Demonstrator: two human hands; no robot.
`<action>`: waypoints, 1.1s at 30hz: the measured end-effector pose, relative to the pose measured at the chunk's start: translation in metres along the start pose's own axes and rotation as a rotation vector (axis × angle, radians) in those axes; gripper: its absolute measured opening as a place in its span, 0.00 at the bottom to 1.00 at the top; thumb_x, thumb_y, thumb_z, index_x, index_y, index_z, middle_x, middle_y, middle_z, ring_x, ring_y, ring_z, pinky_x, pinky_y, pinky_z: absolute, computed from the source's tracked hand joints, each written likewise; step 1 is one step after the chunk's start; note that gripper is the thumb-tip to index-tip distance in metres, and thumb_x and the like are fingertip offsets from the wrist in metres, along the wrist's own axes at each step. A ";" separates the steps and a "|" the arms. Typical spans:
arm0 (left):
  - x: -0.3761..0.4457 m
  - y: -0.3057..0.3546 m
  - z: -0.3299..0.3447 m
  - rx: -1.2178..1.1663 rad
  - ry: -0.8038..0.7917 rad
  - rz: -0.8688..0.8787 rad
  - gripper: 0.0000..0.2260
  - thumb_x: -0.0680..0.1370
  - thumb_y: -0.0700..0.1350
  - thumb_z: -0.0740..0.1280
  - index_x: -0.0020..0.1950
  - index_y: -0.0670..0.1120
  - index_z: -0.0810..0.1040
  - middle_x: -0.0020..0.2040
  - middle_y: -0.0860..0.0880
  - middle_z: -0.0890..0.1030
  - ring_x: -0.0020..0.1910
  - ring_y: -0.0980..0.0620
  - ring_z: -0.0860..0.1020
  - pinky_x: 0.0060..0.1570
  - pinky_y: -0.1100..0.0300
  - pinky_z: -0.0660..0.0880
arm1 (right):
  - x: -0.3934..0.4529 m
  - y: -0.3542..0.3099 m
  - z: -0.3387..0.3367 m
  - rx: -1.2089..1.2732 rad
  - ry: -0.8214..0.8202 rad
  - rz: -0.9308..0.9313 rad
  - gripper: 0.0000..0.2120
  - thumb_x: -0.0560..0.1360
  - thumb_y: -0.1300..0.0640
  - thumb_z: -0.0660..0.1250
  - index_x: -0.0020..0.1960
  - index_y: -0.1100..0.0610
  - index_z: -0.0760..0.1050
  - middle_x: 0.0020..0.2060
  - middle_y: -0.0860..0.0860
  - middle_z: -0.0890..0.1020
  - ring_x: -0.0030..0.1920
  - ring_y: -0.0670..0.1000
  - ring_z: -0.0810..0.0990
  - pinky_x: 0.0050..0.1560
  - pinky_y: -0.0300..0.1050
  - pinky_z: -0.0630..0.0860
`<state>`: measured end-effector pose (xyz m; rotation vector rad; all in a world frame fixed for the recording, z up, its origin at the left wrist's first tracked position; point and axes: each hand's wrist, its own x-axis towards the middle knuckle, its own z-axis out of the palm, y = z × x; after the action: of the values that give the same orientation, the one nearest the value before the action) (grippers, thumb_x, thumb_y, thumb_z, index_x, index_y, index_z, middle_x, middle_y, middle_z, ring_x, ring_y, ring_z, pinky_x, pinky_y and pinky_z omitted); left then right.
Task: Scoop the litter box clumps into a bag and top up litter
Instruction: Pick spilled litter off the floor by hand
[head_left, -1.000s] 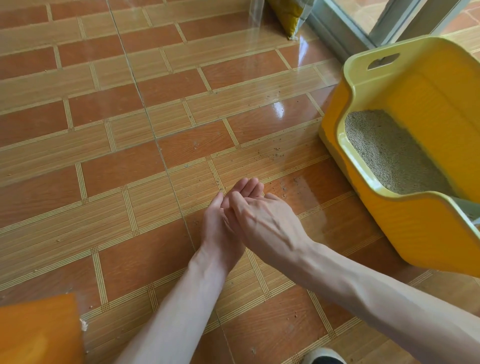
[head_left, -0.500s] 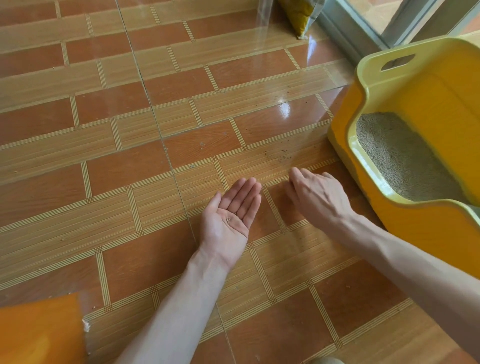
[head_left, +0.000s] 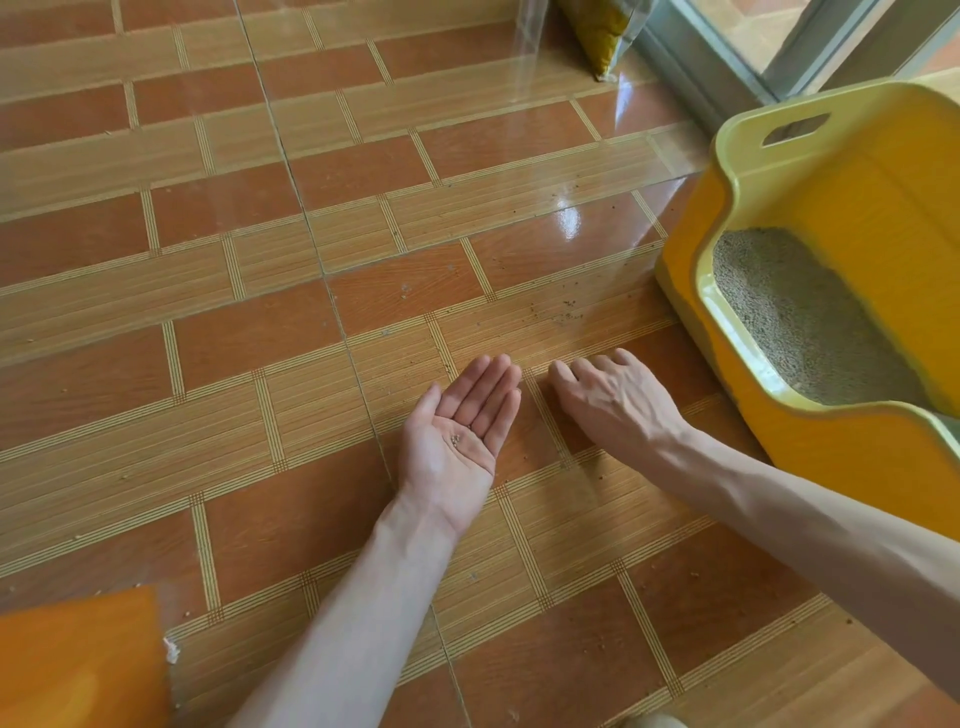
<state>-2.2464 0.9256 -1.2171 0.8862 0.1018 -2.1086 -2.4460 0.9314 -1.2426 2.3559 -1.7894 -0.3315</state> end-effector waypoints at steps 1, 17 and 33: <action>-0.001 0.000 0.001 0.005 0.000 -0.003 0.23 0.88 0.49 0.51 0.62 0.35 0.80 0.62 0.38 0.84 0.61 0.41 0.84 0.60 0.52 0.81 | -0.003 0.000 0.000 -0.023 -0.002 0.022 0.04 0.79 0.61 0.61 0.45 0.57 0.70 0.30 0.52 0.76 0.28 0.56 0.77 0.35 0.49 0.68; -0.004 -0.006 0.001 0.047 0.037 0.028 0.24 0.88 0.50 0.51 0.64 0.35 0.79 0.62 0.37 0.84 0.61 0.41 0.84 0.61 0.51 0.81 | -0.028 -0.018 -0.033 0.312 -0.030 0.171 0.12 0.81 0.62 0.59 0.41 0.55 0.60 0.26 0.46 0.68 0.26 0.50 0.69 0.40 0.47 0.70; 0.004 -0.009 0.005 0.043 0.050 -0.033 0.23 0.88 0.50 0.49 0.60 0.40 0.81 0.58 0.41 0.86 0.55 0.47 0.86 0.58 0.52 0.76 | 0.004 -0.078 -0.080 0.431 0.220 -0.011 0.11 0.81 0.51 0.60 0.43 0.55 0.68 0.34 0.54 0.82 0.36 0.58 0.82 0.41 0.49 0.73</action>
<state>-2.2573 0.9271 -1.2182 0.9693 0.0978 -2.1262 -2.3508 0.9487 -1.1859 2.5478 -1.8879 0.3370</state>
